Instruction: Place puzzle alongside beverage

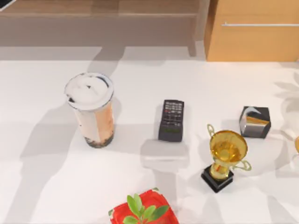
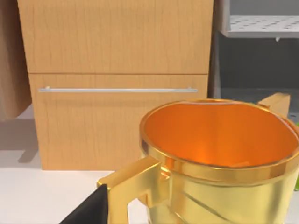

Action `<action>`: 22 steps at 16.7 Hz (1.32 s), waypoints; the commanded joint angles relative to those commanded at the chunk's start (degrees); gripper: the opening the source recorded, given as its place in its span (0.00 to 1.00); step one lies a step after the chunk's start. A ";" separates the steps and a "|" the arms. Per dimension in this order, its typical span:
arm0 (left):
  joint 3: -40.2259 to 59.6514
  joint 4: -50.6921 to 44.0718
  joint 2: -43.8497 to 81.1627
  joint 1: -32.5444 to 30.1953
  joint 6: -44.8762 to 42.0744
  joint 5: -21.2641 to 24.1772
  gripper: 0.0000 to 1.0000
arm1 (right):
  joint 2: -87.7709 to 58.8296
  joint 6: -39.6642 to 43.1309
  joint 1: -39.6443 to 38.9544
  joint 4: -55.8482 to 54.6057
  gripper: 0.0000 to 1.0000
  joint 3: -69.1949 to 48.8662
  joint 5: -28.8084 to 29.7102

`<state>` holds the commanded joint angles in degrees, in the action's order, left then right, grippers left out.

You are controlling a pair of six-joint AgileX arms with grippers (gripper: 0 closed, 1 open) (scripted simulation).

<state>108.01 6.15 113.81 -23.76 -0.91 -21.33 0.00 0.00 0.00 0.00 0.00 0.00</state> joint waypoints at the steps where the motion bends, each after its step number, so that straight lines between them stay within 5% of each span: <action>1: 0.00 0.00 0.00 0.00 0.00 0.00 0.55 | 0.00 0.00 0.00 0.00 1.00 0.00 0.00; 8: 0.00 0.00 0.00 0.00 0.00 0.00 0.02 | 0.00 0.00 0.00 0.00 1.00 0.00 0.00; 22: -0.47 0.76 -0.41 -0.66 -2.47 -0.25 0.00 | 0.00 0.00 0.00 0.00 1.00 0.00 0.00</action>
<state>107.54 6.91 113.40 -24.41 -3.38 -21.58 0.00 0.00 0.00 0.00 0.00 0.00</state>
